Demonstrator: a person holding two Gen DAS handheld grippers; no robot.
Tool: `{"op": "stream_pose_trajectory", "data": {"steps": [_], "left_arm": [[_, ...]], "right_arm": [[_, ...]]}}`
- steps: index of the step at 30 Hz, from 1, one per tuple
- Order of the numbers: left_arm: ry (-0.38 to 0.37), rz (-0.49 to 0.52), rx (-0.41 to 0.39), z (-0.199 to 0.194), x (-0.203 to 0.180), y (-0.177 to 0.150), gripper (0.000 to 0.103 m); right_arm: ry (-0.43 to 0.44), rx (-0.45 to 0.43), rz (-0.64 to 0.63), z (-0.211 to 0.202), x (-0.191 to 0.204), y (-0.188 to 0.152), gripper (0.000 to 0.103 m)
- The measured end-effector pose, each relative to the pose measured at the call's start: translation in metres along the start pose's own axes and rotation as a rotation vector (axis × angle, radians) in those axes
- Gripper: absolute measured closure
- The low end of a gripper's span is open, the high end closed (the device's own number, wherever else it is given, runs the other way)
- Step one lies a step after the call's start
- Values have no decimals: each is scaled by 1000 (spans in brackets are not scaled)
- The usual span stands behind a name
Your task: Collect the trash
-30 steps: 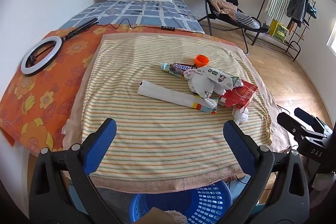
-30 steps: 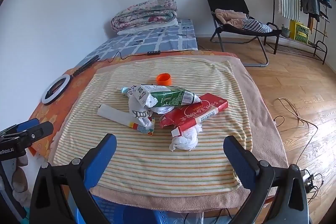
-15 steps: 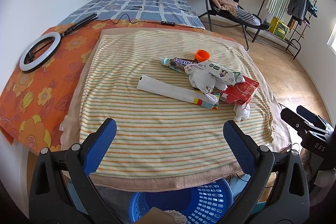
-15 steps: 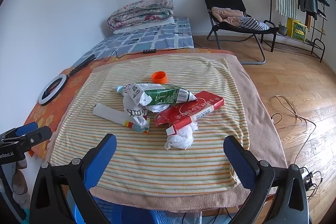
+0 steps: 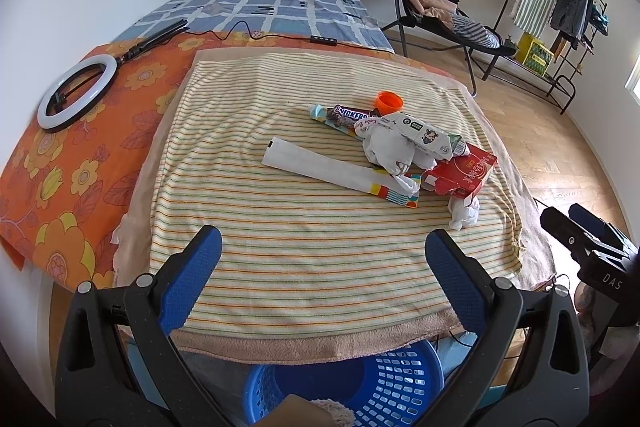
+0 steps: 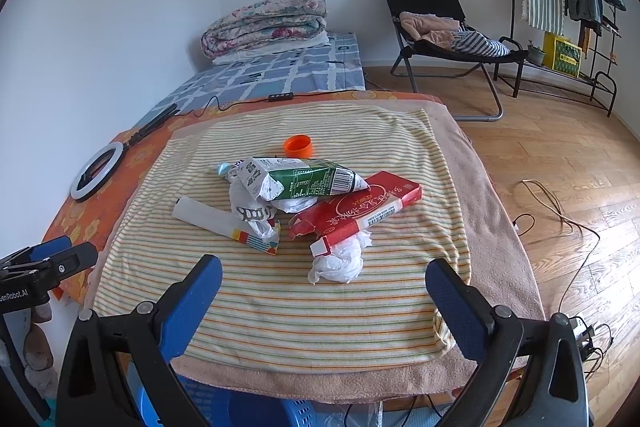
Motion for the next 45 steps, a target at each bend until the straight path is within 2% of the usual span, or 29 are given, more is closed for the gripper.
{"op": "stream_pose_trajectory", "data": {"steps": [45], "left_arm": [[-1,-2,7,0,2,2,0]], "right_arm": [[-5,13,11,3,-6,-6,0]]}}
Point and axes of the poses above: each gripper's, at about its wrist camera, not at the fingertips, and z roughly the way its jaws point, x to its left, y to its top, the point moved 3 cm from there along z, roughly the way its jaws point, and after that the axes turned 13 degrees about -z, right-handed, at the moved point
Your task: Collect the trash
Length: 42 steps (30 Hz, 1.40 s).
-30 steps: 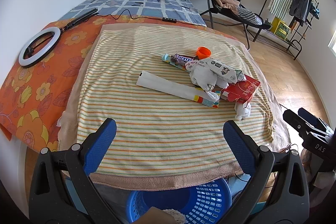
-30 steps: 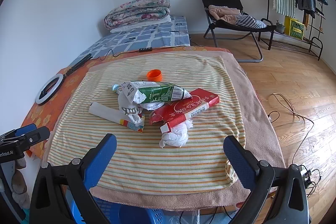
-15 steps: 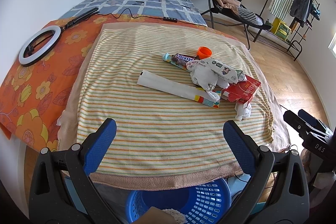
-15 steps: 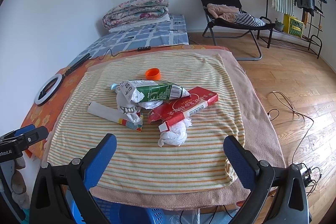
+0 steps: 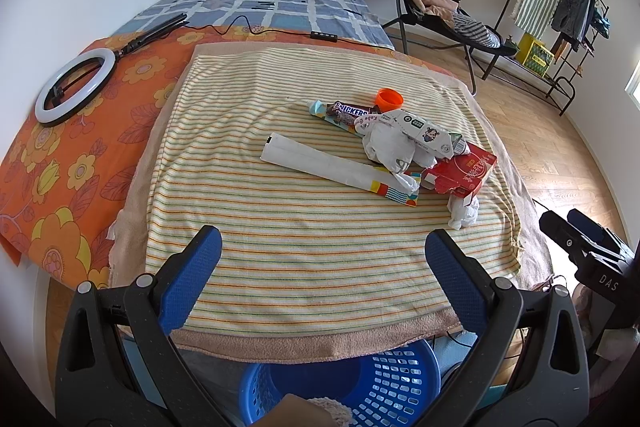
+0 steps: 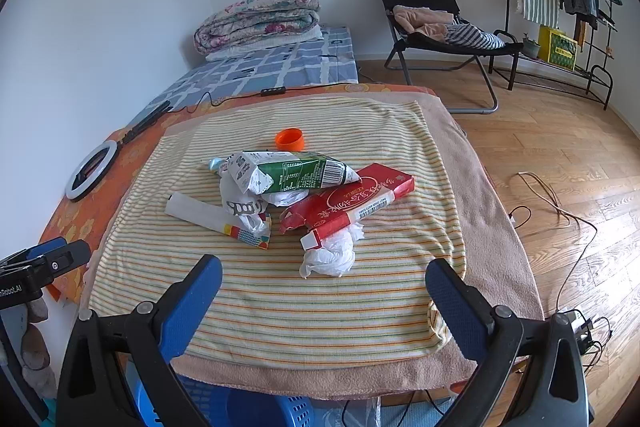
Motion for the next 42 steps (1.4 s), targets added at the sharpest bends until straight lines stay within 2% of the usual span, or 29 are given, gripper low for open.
{"op": "stream_pose_trajectory", "data": {"steps": [9,21,26,29,33,38,42], "left_arm": [[0,19,2,1,-2,-2,0],[-28,54,83,18,-13,-2,0],[-57,50,133,28,-13,12,0],[-59,48,143,36,-13,20,2],[-97,42,185,53,-13,37,3],[-107,2,220,90,-8,65,4],[-105,-40,253,126,1,85,18]], "right_arm": [[-11,4,8,0,-6,-3,0],[-29,11,53,9,-27,-7,0],[-25,16,74,17,-38,3,0],[-3,41,94,25,-45,8,1],[32,90,135,38,-54,8,2],[48,132,146,57,-61,10,11],[26,152,134,69,-64,11,13]]}}
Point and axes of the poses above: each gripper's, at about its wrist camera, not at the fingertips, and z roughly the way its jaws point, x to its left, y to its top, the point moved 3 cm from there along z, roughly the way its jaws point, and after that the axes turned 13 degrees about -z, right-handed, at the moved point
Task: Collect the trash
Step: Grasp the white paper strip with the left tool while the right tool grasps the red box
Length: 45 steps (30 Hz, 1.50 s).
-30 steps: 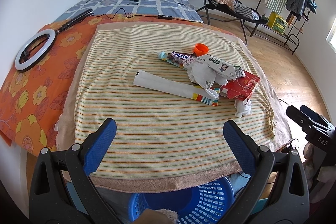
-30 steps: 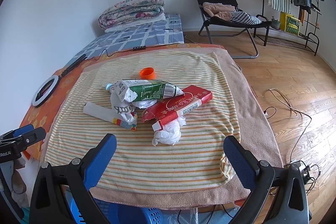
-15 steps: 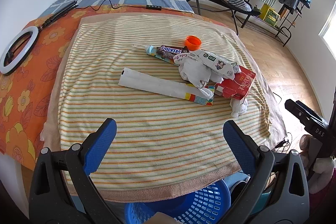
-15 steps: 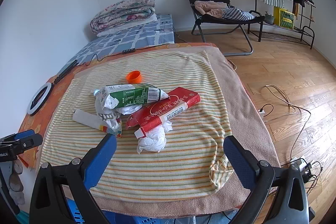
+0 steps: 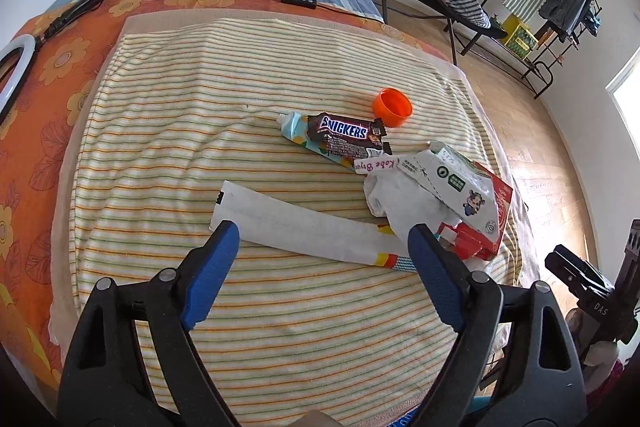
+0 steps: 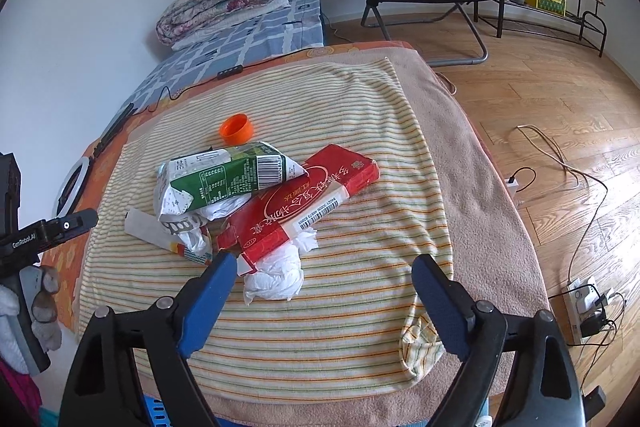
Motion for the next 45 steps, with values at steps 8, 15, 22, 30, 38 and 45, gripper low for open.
{"op": "stream_pose_trajectory", "data": {"steps": [8,15,22,30,38,45], "left_arm": [[-7,-85,91,58,17,30,24],[9,-21,125,80,16,34,31],[-31,2,219,63,28,7,33],[5,185,249,36,11,-44,33],[117,413,232,46,-22,-67,33],[180,487,202,47,-23,-67,46]], "right_arm": [[25,44,7,21,1,6,19],[13,51,-4,30,4,11,21],[8,53,27,35,-8,14,24],[88,62,145,49,-25,21,31],[206,119,355,93,-45,23,37],[302,128,474,116,-53,23,60]]}}
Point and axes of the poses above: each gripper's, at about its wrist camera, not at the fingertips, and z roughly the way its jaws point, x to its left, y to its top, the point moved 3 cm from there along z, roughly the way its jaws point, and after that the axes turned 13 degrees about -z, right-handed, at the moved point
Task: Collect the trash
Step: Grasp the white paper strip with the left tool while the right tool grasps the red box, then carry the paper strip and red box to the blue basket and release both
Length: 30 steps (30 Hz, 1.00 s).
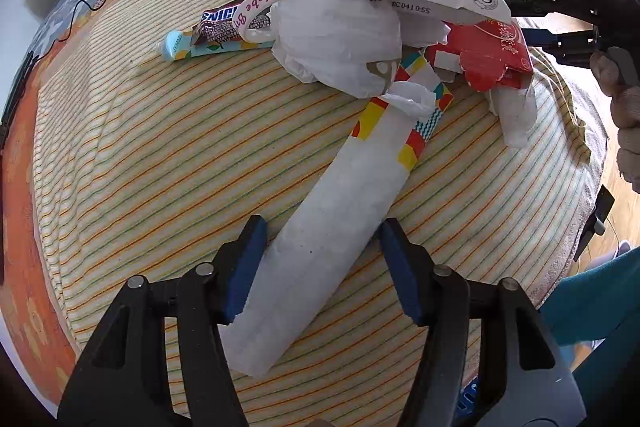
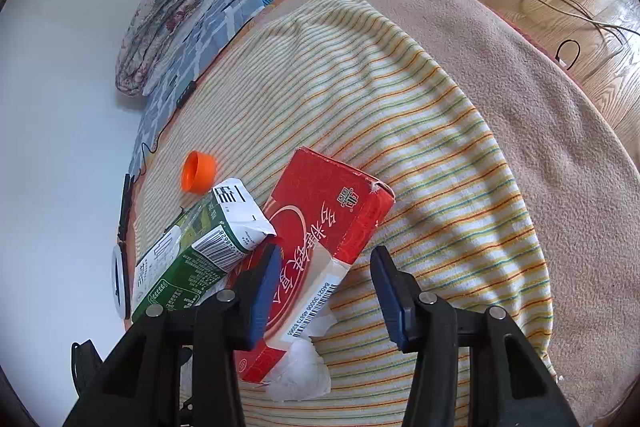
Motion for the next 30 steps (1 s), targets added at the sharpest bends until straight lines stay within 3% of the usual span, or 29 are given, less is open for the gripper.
{"op": "stream_pose_trajectory", "data": {"steps": [1,7,12,22,24,28,30], "left_arm": [[-7,-6,-2,-2,2,0,53],[-26,-12,-18,-9,1,-3,75],[-36,-9,-30,-16,-2,-12,82],[-99,-26,-50,-40,0,-29,88],[-104,-23,-53,-56,-10,-48,88],[-127,-36,-63,-68,-16,-58,89],[-123,-36,-80,-65,-38,-59,89]], "right_arm": [[3,0,1,1,1,1,60],[21,-11,1,0,6,1,70],[29,-63,-8,-16,10,3,76],[20,-169,-89,-64,25,1,85],[20,-185,-104,-74,29,-2,86],[5,-226,-166,-94,39,-10,87],[-6,-250,-197,-104,44,-13,88]]}}
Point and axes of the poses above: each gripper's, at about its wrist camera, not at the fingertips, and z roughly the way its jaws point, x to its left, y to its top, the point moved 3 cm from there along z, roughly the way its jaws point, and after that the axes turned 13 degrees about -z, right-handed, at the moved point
